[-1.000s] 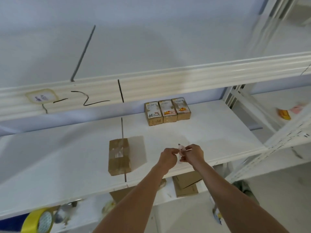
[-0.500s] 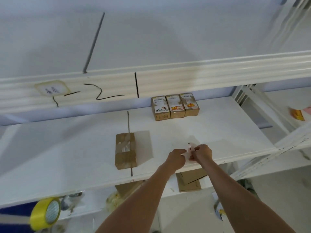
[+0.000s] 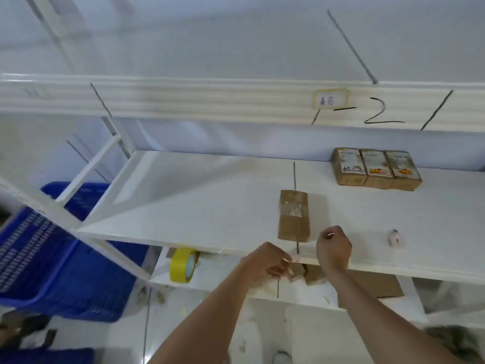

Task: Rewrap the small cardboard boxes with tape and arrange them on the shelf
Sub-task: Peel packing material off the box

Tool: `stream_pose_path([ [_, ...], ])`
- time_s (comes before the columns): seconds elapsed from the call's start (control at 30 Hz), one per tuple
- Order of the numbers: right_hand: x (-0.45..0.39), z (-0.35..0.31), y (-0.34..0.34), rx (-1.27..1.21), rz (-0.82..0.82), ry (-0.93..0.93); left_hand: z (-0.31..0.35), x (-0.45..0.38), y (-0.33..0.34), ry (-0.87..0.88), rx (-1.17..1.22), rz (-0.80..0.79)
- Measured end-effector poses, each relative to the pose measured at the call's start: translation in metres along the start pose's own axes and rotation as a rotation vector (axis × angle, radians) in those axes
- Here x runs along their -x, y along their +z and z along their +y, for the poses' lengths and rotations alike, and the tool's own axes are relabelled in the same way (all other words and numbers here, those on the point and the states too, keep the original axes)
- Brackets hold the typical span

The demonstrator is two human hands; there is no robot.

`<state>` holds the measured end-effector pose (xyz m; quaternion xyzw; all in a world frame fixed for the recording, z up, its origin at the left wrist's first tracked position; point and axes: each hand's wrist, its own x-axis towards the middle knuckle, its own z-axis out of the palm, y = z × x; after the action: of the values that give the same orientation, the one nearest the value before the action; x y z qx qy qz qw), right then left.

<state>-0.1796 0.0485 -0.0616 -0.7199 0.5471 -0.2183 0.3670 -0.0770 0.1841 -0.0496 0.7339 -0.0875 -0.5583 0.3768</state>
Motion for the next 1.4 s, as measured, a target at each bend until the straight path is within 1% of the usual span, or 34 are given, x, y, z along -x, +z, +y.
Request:
stream_pose_path([
  [0.07, 0.038, -0.009, 0.031, -0.022, -0.054, -0.05, -0.03, 0.009, -0.039, -0.048, 0.088, 0.086],
  [0.13, 0.075, -0.015, 0.063, -0.033, -0.116, -0.062, -0.059, 0.015, -0.073, -0.102, 0.199, 0.099],
  [0.2, 0.106, -0.02, 0.093, -0.014, -0.255, -0.026, -0.085, 0.017, -0.097, -0.154, 0.271, 0.141],
  [0.27, 0.129, -0.025, 0.115, -0.024, -0.461, 0.083, -0.105, 0.011, -0.113, -0.145, 0.35, 0.275],
  [0.33, 0.143, -0.028, 0.133, -0.076, -0.644, 0.28, -0.115, 0.006, -0.123, -0.067, 0.417, 0.457],
  [0.4, 0.148, -0.031, 0.149, -0.179, -0.709, 0.421, -0.121, 0.0, -0.131, 0.021, 0.382, 0.607],
  [0.43, 0.147, -0.032, 0.157, -0.228, -0.707, 0.458, -0.122, -0.001, -0.134, 0.049, 0.365, 0.631],
  [0.5, 0.143, -0.037, 0.169, -0.296, -0.689, 0.503, -0.123, -0.002, -0.135, 0.056, 0.323, 0.599],
  [0.6, 0.14, -0.051, 0.176, -0.34, -0.672, 0.519, -0.125, -0.008, -0.131, 0.021, 0.268, 0.497],
  [0.7, 0.137, -0.055, 0.179, -0.293, -0.656, 0.495, -0.126, -0.013, -0.128, 0.001, 0.309, 0.421],
  [0.8, 0.137, -0.052, 0.18, -0.248, -0.678, 0.471, -0.125, -0.01, -0.128, -0.022, 0.335, 0.354],
  [0.93, 0.138, -0.045, 0.176, -0.171, -0.692, 0.384, -0.128, -0.013, -0.129, -0.022, 0.239, 0.386],
  [1.07, 0.138, -0.042, 0.166, -0.205, -0.705, 0.417, -0.132, -0.015, -0.127, -0.017, 0.184, 0.392],
  [1.27, 0.129, -0.042, 0.152, -0.313, -0.829, 0.408, -0.129, -0.007, -0.13, -0.086, 0.339, 0.318],
  [1.4, 0.124, -0.045, 0.15, -0.264, -0.841, 0.425, -0.131, -0.003, -0.135, -0.093, 0.409, 0.32],
])
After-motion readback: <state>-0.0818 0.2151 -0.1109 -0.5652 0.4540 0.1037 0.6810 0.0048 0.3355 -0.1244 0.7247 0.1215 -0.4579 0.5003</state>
